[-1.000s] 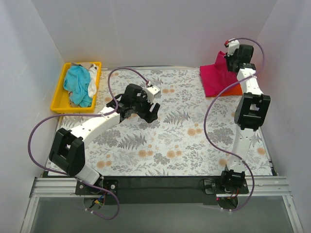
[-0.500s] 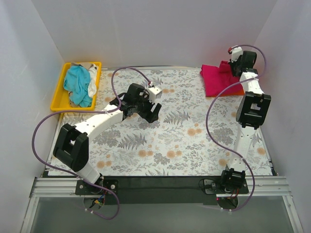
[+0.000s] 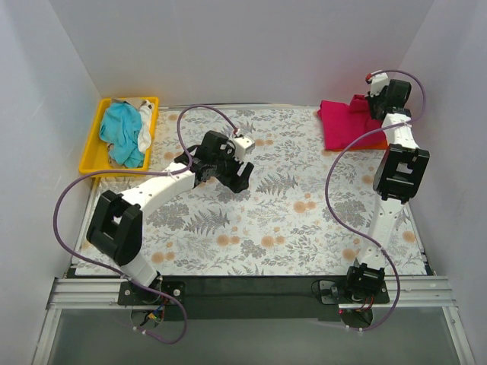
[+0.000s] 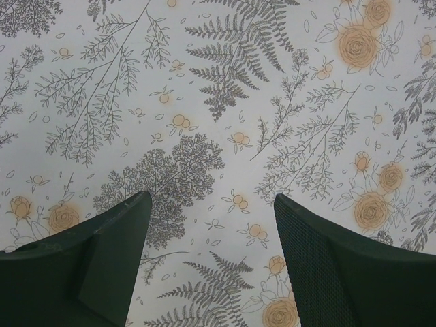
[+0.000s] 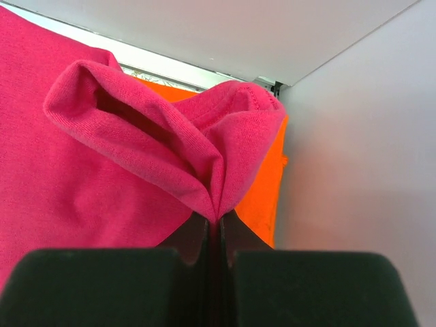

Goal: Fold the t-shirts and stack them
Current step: Neatly place the folded tshirt to the corner

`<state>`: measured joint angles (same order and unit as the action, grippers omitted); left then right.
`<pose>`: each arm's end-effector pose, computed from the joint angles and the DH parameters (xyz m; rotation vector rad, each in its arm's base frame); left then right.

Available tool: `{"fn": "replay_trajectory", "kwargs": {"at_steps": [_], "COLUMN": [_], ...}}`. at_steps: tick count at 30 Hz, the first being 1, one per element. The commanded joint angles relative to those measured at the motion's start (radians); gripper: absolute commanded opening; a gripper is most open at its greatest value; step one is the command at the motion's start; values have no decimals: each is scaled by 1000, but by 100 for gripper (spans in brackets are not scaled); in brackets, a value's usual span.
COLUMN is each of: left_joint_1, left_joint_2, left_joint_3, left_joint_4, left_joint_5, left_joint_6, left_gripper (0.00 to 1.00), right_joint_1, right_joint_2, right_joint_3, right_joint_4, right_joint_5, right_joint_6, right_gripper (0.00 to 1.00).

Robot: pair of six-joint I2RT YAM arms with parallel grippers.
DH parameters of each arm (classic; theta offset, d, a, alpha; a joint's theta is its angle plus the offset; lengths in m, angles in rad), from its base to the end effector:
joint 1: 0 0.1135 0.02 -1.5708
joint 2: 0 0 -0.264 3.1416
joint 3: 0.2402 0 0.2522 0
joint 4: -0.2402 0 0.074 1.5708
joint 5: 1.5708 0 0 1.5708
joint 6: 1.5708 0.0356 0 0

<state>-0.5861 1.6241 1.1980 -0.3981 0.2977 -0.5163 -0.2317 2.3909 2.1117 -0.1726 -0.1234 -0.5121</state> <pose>0.2902 -0.2052 0.2512 0.2365 2.5201 -0.8411 0.5494 -0.1251 0.2360 -0.3623 2.0037 -0.3459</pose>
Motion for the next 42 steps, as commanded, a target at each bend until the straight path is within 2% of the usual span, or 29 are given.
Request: {"fn": "replay_trajectory", "kwargs": {"at_steps": [1,11,14,15,16,18,21,23,24,26,27,35,38,39,41,42], "left_joint_1": [5,3,3,3,5,3,3,3,3,5,6,57,81,89,109,118], "left_joint_2": [-7,5,10,8,11,11,13,13,11,8,2,-21,-33,-38,-55,-61], "left_joint_3": [43,51,52,55,57,61,67,69,69,69,68,84,95,98,100,100], "left_joint_4": [-7,-15,-15,-16,-19,-22,-25,-25,-25,-24,-24,-27,-25,-25,-16,-10], "left_joint_5": [11,14,15,14,14,8,11,11,12,12,9,32,53,58,73,84], "left_joint_6": [9,15,13,15,16,18,19,12,12,7,6,-47,-82,-90,-120,-128], "left_gripper": [68,68,68,68,68,68,68,68,68,68,68,69,69,70,70,80], "right_joint_1": [-15,-29,-31,-29,-29,-29,-29,-29,-29,-31,-29,-21,-12,-9,-6,-5], "right_joint_2": [-32,20,34,37,40,40,25,7,1,-19,-28,-160,-217,-231,-268,-280], "right_joint_3": [59,62,57,57,57,56,53,53,53,53,48,1,-18,-21,-18,-16], "right_joint_4": [68,87,94,94,99,104,105,107,111,116,117,87,47,30,3,-19], "right_joint_5": [-12,45,62,70,88,99,110,114,117,119,119,48,-30,-47,-106,-125], "right_joint_6": [3,-20,-28,-28,-25,-25,-28,-31,-34,-34,-34,26,58,69,116,144], "right_gripper": [1,1,5,7,20,34,49,54,60,62,67,71,84,92,98,98]}}
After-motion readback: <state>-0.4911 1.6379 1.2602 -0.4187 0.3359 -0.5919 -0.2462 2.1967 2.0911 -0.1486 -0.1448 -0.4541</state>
